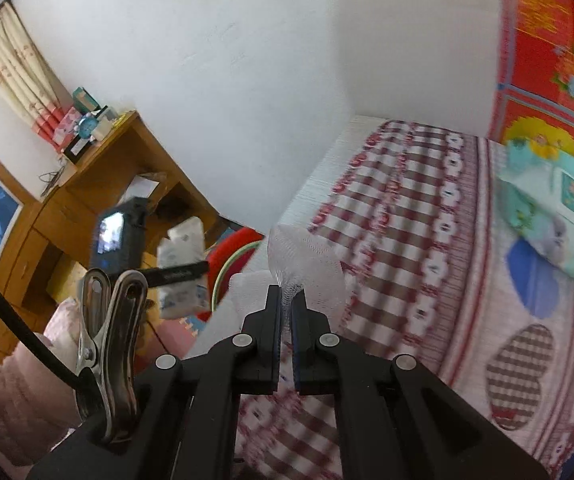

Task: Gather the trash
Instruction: 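Hold the HP box over the red bucket and open the left gripper, then move the right gripper over the red bucket and release the white plastic bag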

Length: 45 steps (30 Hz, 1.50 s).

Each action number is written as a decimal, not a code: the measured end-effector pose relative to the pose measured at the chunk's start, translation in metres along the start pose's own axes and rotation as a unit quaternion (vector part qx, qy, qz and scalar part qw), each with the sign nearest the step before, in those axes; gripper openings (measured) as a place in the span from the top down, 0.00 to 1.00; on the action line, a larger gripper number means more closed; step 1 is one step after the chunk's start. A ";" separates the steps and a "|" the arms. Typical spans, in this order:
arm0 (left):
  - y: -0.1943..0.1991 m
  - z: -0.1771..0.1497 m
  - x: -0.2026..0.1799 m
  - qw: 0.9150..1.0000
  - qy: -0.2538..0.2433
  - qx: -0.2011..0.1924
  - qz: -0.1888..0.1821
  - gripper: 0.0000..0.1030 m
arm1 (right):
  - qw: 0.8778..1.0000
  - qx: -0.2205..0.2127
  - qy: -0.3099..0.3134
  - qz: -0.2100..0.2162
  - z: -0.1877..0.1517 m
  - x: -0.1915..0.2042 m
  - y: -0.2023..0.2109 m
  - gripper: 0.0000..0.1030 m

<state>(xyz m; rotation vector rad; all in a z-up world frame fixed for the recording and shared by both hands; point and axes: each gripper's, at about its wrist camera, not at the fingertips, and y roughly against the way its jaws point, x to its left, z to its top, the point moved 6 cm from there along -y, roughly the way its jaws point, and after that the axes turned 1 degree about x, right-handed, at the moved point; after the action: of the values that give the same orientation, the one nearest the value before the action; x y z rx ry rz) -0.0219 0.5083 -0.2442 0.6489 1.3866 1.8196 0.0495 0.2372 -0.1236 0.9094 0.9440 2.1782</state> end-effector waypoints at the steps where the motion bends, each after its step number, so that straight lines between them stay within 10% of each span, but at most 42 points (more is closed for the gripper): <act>1: -0.009 0.001 0.000 1.000 -0.004 0.002 -0.003 0.16 | 1.000 0.000 0.000 -0.003 0.002 0.005 -0.005 0.95; 23: -0.224 -0.015 0.004 0.994 -0.024 0.095 -0.039 0.16 | 1.000 0.024 -0.006 -0.015 0.025 0.046 -0.055 0.95; 45: -0.250 -0.012 0.017 0.994 -0.021 0.104 -0.040 0.09 | 0.999 0.041 0.002 -0.013 0.022 0.068 -0.081 0.95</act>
<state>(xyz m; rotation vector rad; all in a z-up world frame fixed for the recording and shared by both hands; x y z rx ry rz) 0.0227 0.5493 -0.4880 0.7247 1.5643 1.6036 0.0459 0.3413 -0.1513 0.9265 1.0481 2.1337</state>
